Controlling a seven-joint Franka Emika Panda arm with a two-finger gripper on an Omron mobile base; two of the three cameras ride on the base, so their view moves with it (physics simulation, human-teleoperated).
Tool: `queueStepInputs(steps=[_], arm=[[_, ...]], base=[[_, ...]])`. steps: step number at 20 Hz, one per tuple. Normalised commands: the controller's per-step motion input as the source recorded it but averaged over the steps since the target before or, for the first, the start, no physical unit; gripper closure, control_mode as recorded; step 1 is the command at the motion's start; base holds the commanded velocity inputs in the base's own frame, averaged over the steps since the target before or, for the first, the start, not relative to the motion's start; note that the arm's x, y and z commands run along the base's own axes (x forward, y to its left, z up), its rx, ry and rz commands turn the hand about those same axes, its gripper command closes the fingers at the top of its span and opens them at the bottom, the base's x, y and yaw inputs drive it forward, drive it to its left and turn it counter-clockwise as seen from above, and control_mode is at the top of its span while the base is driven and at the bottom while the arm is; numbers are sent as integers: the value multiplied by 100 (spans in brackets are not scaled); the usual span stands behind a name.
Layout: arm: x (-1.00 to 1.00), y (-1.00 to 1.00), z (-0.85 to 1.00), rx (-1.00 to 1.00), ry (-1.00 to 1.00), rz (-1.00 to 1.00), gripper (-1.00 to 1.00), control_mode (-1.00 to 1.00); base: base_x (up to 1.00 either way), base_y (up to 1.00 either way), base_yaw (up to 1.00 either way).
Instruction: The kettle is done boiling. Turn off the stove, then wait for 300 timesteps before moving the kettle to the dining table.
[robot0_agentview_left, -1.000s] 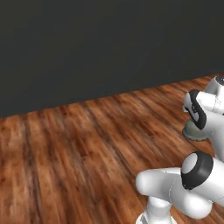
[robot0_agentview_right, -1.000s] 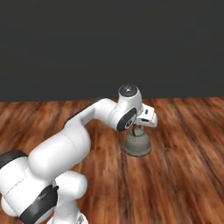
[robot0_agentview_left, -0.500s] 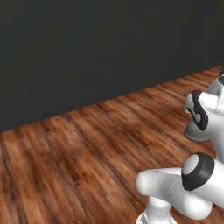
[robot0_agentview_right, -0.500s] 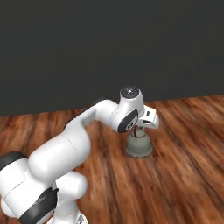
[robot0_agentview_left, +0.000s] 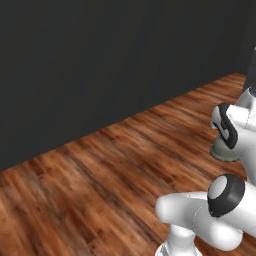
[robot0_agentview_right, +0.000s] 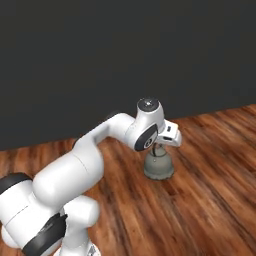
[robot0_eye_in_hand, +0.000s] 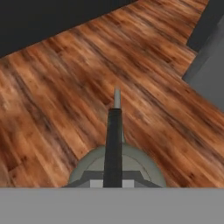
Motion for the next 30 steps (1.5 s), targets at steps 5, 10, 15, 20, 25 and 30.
queueStepInputs(steps=[5,10,15,20,25,30], arm=[[0,0,0,0,0,0,100,100],[0,0,0,0,0,0,100,100],[0,0,0,0,0,0,100,100],[0,0,0,0,0,0,100,100],[0,0,0,0,0,0,100,100],[0,0,0,0,0,0,100,100]], base=[[80,34,-36],[76,34,-37],[79,43,-38],[83,40,-37],[85,34,-35],[87,35,-35]])
